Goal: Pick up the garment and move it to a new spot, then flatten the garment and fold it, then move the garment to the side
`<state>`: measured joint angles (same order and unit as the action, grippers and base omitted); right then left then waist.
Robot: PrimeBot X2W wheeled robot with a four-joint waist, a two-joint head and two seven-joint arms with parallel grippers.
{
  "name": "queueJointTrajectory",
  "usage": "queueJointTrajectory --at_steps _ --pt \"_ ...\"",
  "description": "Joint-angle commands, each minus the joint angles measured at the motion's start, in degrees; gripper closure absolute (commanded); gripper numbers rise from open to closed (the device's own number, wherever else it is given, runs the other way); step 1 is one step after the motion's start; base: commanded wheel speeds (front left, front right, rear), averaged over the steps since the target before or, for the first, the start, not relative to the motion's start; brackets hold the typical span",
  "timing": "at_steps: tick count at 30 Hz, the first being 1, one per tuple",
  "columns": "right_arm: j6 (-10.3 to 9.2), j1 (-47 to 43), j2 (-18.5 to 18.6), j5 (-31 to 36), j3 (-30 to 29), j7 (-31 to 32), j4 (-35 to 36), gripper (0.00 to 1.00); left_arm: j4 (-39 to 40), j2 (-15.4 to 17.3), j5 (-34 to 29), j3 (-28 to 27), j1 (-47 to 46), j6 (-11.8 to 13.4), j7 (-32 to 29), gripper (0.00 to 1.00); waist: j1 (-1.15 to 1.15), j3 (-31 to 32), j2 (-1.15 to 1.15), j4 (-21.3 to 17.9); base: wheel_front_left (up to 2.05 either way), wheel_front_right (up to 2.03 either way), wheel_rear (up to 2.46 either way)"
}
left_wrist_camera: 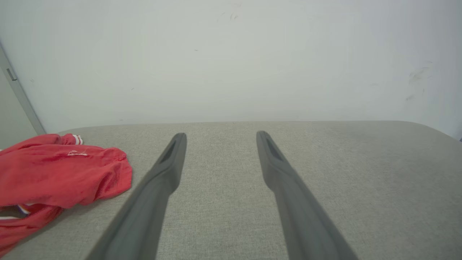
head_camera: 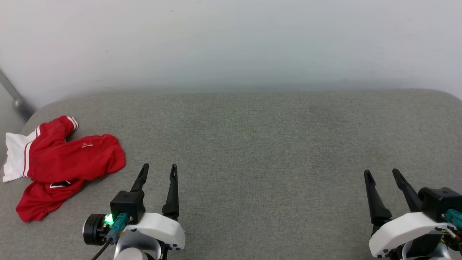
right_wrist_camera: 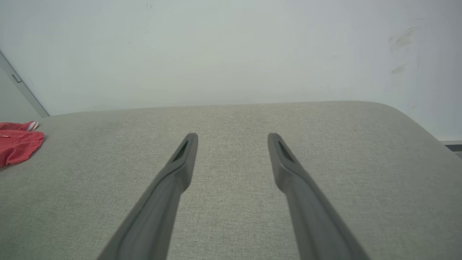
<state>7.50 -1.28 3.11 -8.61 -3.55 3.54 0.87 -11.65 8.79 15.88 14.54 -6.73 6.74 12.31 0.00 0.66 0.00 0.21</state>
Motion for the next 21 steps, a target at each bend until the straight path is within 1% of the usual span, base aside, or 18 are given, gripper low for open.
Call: queueJointTrajectory --at_steps 1,9,21 --pt "-0.02 -0.37 -0.21 0.8 -0.21 -0.37 0.57 0.0 0.05 0.15 -1.09 0.17 -0.89 0.0 0.41 0.0 0.0 0.01 0.0 0.06 0.0 0.0 0.0" --pt "-0.02 -0.42 -0.27 2.69 -1.02 -1.37 0.83 0.0 -0.26 -0.49 -2.73 -0.36 -0.54 -0.59 1.32 0.0 0.0 -0.16 0.0 0.32 0.0 0.0 0.0" --pt "-0.02 -0.6 -0.29 5.97 -0.85 -2.36 0.78 0.0 -0.54 -1.37 -6.12 -1.24 -0.02 -0.81 2.66 0.0 0.0 -0.37 0.0 0.38 0.0 0.0 0.0"
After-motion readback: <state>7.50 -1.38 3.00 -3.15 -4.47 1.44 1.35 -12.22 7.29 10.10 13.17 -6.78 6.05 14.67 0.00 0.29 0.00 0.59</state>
